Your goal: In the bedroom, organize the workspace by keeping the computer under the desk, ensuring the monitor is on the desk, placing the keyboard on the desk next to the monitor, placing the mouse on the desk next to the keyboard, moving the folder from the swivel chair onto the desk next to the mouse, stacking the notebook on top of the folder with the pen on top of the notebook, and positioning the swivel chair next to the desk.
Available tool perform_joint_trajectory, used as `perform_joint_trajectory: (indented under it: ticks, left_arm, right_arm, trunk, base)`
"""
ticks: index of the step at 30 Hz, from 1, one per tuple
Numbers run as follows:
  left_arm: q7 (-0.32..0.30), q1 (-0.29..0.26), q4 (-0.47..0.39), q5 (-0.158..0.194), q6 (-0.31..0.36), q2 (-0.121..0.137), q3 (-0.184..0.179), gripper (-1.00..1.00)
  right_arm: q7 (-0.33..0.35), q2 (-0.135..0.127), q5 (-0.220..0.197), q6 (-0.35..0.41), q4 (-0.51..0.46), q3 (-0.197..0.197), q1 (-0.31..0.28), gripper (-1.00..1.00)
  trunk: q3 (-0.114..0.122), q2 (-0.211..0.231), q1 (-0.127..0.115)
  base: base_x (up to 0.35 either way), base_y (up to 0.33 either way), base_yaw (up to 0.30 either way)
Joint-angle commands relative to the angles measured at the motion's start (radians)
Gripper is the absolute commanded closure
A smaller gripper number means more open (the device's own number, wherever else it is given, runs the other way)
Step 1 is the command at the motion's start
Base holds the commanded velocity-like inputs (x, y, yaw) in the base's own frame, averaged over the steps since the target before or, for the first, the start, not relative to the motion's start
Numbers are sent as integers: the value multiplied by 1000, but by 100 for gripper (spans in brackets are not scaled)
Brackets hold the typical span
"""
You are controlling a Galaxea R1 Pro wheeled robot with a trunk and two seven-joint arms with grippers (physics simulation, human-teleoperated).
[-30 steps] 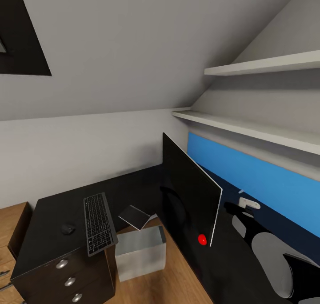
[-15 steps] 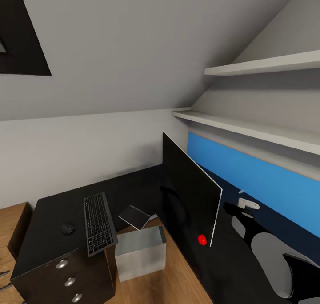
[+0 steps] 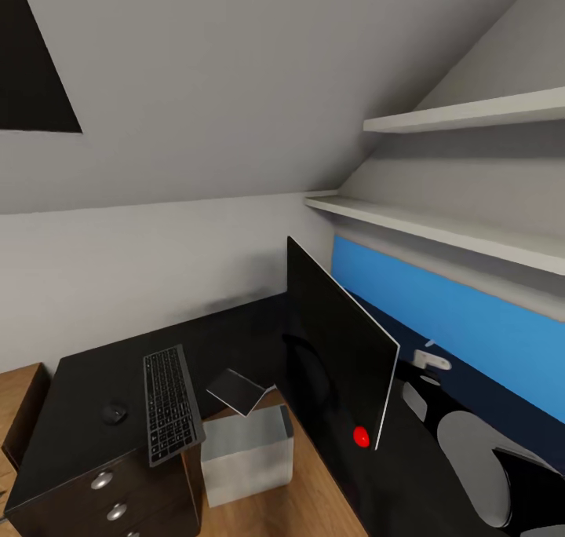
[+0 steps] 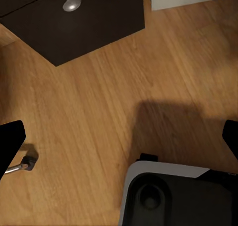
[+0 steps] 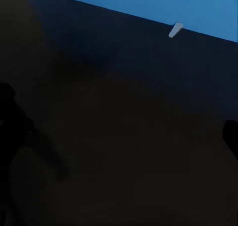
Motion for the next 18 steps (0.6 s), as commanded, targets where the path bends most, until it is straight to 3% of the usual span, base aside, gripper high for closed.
perform_joint_trajectory:
  ticks: [1, 8, 18]
  left_arm:
    - [6, 0, 0, 4, -2, 0, -9, -100]
    - [6, 0, 0, 4, -2, 0, -7, -100]
    - [7, 0, 0, 4, -2, 0, -6, -100]
  right_arm:
    - [-2, 3, 0, -4, 1, -2, 0, -100]
    - [-4, 15, 3, -5, 1, -1, 0, -100]
    - [-5, 18, 3, -5, 0, -1, 0, -100]
  trunk:
    - [0, -1, 0]
    - [0, -1, 0]
    - [0, -1, 0]
  base:
    - [17, 0, 4]
    - [8, 0, 85]
    - [1, 0, 246]
